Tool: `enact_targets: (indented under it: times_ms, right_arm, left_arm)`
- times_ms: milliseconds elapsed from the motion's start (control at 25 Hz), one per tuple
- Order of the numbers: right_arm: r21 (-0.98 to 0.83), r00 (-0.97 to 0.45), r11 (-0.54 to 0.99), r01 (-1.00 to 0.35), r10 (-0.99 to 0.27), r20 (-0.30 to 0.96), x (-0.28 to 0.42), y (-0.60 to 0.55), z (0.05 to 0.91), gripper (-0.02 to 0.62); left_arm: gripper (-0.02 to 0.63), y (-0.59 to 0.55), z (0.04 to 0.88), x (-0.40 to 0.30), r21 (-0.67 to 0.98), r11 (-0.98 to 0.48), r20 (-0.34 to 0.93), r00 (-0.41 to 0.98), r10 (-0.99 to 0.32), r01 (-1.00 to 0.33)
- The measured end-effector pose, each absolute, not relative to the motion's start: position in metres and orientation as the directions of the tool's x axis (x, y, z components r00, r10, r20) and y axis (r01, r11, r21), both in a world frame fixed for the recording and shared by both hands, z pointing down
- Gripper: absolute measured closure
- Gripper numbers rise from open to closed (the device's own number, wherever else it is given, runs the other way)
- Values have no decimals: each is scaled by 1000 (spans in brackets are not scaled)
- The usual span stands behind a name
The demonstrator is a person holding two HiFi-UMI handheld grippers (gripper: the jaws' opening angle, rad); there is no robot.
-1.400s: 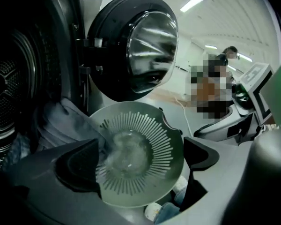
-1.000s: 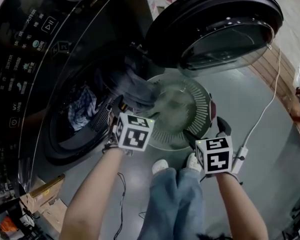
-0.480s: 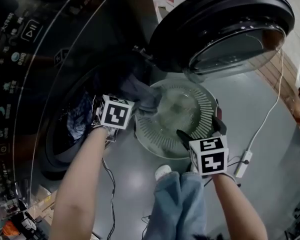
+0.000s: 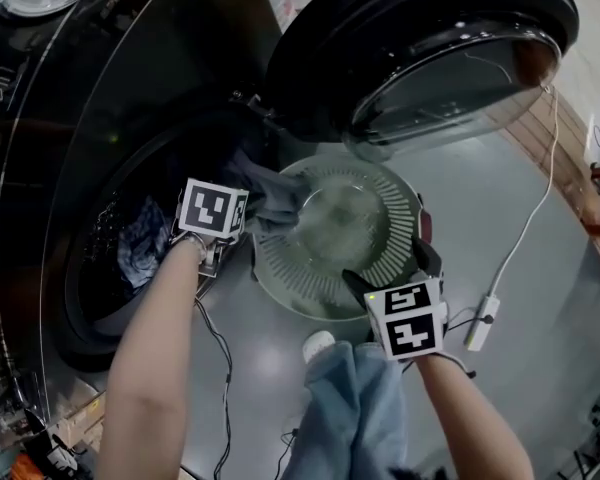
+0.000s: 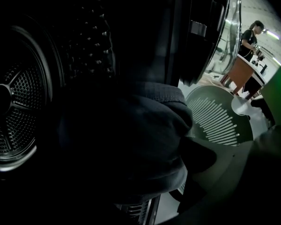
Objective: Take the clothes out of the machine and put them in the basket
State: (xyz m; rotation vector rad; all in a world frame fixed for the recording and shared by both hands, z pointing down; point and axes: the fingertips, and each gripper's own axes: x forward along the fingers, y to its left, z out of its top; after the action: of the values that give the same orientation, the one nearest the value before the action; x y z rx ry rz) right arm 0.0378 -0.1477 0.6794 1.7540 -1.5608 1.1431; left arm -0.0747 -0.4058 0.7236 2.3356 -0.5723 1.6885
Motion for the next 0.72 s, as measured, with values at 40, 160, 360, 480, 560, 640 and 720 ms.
enact_targets:
  times_ms: [40,160,360,480,560,640,720]
  right_arm:
    - [-147,-20,-200,-969,-527,850,39,-146,679,58]
    - [-145,-13,-208,-967,-531,847,44,-143,675,58]
    - [-152,-12,-221,-963,-531,847,44,-133,668,60]
    - [-159,-17,-225,-961,-529,848,40,-128,663,61]
    - [-164,-20,-224,-961,-534,845,37,-127,658,63]
    - [-170,-23,-225,-959,-540,841,35,-127,652,64]
    - [-174,-24,-226,-958,-543,839,34,-125,647,64]
  left_arm:
    - [109,-404,722,-75,-63,-903,943,271,-194,-425]
    - [152,-405,715,-77,-86,-895,940,263,-220,-439]
    - [367,-406,691,-89,-226,-884,912,231,-340,-410]
    - [523,-406,673,-94,-244,-852,889,244,-388,-464]
    - [525,-399,669,-103,-235,-842,895,229,-382,-486]
    - [526,-388,662,-104,-226,-849,895,242,-375,-478]
    - [528,-372,655,-103,-186,-855,902,261,-344,-484]
